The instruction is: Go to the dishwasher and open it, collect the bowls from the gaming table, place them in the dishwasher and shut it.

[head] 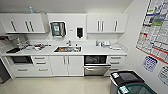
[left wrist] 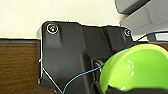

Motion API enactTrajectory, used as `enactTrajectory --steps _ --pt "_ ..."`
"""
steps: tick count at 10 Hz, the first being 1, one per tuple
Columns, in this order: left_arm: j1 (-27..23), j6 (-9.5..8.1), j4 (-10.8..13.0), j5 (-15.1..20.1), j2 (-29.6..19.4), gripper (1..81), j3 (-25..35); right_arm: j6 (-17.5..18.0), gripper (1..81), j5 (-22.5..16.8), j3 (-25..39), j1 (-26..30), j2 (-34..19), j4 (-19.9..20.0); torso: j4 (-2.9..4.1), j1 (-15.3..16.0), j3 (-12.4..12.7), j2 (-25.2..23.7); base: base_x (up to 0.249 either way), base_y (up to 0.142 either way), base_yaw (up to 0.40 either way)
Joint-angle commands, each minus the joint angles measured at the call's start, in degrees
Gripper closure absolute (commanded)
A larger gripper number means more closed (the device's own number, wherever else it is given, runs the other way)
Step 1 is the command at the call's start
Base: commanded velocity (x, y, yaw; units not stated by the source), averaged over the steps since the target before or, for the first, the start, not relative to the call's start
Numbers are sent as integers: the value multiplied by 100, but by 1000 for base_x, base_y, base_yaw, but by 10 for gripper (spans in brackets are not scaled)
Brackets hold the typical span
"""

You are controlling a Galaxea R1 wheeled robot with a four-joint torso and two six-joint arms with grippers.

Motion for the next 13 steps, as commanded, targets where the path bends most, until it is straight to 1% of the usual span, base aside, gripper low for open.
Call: enactTrajectory --steps 1,13 --pt "-185 -8 -12 159 -138 811 -31 -16 811 -203 58 221 -25 -86 0 3 0 0 104 0 0" --pt "-185 -8 -12 160 -138 811 -31 -16 811 -203 67 212 -34 -86 0 3 0 2 101 0 0"
